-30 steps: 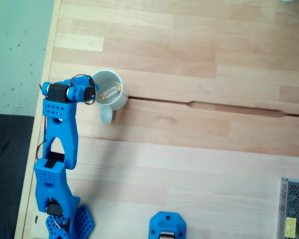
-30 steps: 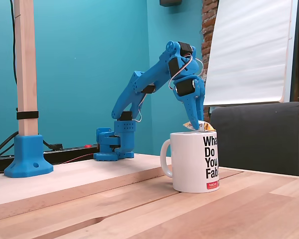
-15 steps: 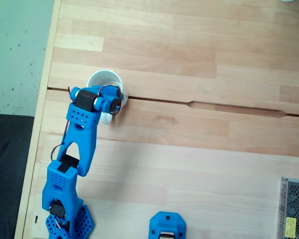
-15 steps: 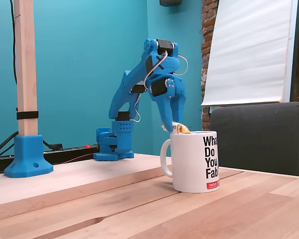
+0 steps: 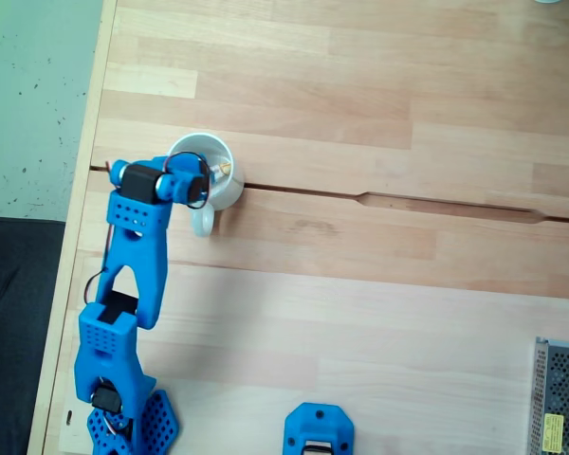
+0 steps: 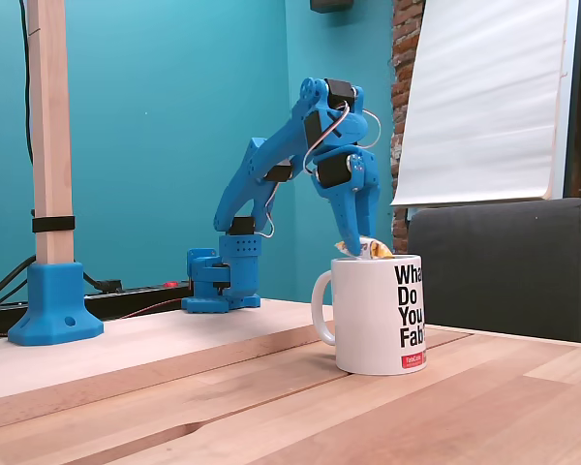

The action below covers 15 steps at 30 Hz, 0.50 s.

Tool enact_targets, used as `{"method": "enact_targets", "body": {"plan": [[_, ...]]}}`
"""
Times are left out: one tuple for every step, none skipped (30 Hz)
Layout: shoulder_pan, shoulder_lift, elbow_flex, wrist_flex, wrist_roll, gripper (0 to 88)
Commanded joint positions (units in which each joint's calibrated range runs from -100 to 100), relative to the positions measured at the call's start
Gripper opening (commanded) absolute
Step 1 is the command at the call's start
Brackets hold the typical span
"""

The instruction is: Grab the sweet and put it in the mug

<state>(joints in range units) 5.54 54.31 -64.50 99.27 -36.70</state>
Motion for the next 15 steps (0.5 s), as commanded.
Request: {"method": "enact_targets", "body": {"plan": [[-0.4,-5.1,-1.2,0.7,0.0,0.0],[-0.4,-5.0,-1.2,0.7,0.0,0.0],[-0.4,-5.0,-1.2,0.7,0.0,0.0],[-0.4,-5.1,-1.2,0.7,0.0,0.0],[-0.3,-5.3,-1.3,0.7,-0.1,0.0],[-0.2,-5.4,-1.4,0.7,-0.1,0.0],[-0.2,-5.4,-2.0,0.7,-0.1,0.0],[-0.2,-5.2,-2.9,0.7,-0.1,0.0],[0.0,-4.9,-3.9,0.6,-0.1,0.0],[0.1,-4.8,-4.1,0.3,-0.1,0.0],[0.2,-4.7,-4.7,0.2,-0.1,0.0],[0.2,-4.7,-5.1,0.2,-0.1,0.0],[0.2,-4.7,-5.8,0.1,-0.1,0.0],[0.3,-4.7,-6.1,0.0,-0.1,0.0],[0.3,-4.7,-6.2,0.0,-0.1,0.0]]}}
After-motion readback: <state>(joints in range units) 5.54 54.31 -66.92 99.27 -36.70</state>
